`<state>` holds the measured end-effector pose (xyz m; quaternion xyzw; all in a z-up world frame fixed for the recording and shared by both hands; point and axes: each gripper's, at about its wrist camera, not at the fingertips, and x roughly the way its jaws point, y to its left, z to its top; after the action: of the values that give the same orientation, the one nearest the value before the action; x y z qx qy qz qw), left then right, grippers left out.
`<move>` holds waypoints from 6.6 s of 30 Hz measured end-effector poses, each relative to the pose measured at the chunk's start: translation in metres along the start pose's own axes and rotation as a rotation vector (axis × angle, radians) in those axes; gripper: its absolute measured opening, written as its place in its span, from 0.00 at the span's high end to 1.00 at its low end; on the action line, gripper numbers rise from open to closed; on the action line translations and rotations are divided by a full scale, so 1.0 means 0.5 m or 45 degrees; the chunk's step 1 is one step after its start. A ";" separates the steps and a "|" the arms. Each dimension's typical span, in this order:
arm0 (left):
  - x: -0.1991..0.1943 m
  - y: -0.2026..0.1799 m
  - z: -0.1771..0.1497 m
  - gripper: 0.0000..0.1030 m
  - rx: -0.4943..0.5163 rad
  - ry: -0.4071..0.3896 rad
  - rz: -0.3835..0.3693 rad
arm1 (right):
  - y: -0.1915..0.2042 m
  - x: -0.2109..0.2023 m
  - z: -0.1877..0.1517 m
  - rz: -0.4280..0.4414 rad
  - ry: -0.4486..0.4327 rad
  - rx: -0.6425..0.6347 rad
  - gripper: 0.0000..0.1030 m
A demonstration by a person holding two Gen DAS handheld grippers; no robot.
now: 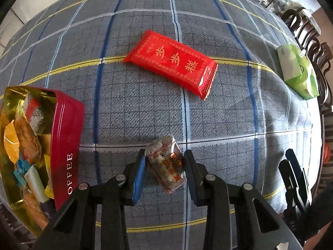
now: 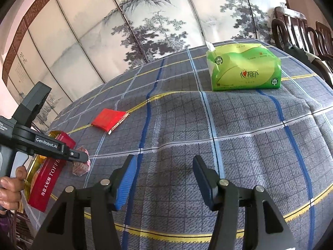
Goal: Organize snacks
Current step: 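Grasp the clear-wrapped cake packet with the left tool while the right tool grasps the red packet, then carry the cake packet into the gold tin and open the left tool, then withdraw the left tool from the tin, then lower the red packet into the tin and open the right tool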
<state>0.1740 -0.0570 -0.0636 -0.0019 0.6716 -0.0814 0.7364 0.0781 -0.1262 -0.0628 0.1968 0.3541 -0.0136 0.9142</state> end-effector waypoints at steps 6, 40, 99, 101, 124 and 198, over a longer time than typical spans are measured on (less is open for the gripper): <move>0.024 -0.006 0.001 0.52 -0.041 -0.015 -0.022 | 0.005 0.007 0.000 -0.019 0.015 -0.011 0.44; -0.147 0.147 -0.177 0.75 -0.034 -0.369 -0.291 | 0.432 0.343 0.155 0.238 0.466 -0.996 0.35; -0.197 0.352 -0.252 0.75 -0.123 -0.652 0.047 | 0.241 0.065 -0.024 0.053 0.025 -0.189 0.56; -0.194 0.348 -0.243 0.75 -0.114 -0.657 0.056 | 0.240 0.064 -0.024 0.055 0.022 -0.188 0.56; -0.157 0.328 -0.165 0.73 -0.056 -0.666 0.164 | 0.238 0.068 -0.023 0.061 0.029 -0.192 0.56; -0.220 0.425 -0.460 0.27 -0.285 -0.767 0.336 | 0.565 -0.016 -0.066 0.517 0.121 -0.352 0.56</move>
<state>-0.0381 0.1909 -0.0014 -0.0196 0.4233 0.0929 0.9010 0.0974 0.1453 0.0191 0.1376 0.3485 0.2284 0.8986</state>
